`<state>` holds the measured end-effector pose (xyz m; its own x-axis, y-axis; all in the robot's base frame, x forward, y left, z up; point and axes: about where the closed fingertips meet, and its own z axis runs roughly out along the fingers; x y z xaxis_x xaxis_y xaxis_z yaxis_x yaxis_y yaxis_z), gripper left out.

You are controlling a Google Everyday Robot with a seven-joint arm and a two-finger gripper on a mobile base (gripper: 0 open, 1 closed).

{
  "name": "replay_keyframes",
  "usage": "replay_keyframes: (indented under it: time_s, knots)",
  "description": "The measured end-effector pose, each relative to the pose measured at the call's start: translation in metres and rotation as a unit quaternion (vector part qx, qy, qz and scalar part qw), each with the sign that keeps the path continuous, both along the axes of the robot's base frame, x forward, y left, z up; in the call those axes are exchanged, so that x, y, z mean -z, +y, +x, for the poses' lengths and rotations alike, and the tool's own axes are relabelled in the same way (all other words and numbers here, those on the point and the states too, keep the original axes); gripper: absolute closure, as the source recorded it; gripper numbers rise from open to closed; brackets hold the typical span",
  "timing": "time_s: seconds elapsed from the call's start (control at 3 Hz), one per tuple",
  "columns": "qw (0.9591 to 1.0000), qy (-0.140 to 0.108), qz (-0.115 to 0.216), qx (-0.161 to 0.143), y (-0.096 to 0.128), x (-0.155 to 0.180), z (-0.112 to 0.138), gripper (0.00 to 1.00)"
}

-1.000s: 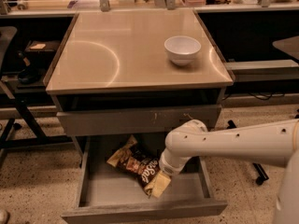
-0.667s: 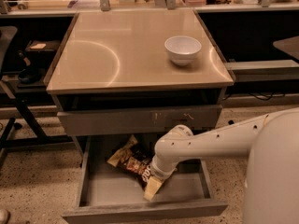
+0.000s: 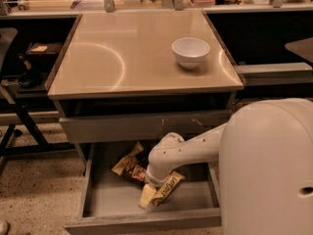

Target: Pick brown chip bag from middle drawer and place on counter

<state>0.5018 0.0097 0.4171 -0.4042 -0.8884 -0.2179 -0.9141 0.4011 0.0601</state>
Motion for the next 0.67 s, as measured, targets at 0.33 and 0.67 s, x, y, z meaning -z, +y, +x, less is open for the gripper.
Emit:
replay_keyframes:
  time_s: [0.33,0.67]
  knots:
    - [1.0000,-0.004,-0.001,-0.003,0.010,0.008,0.013,0.00]
    - [1.0000,-0.002,-0.001,0.005,0.005,0.018,0.026,0.00]
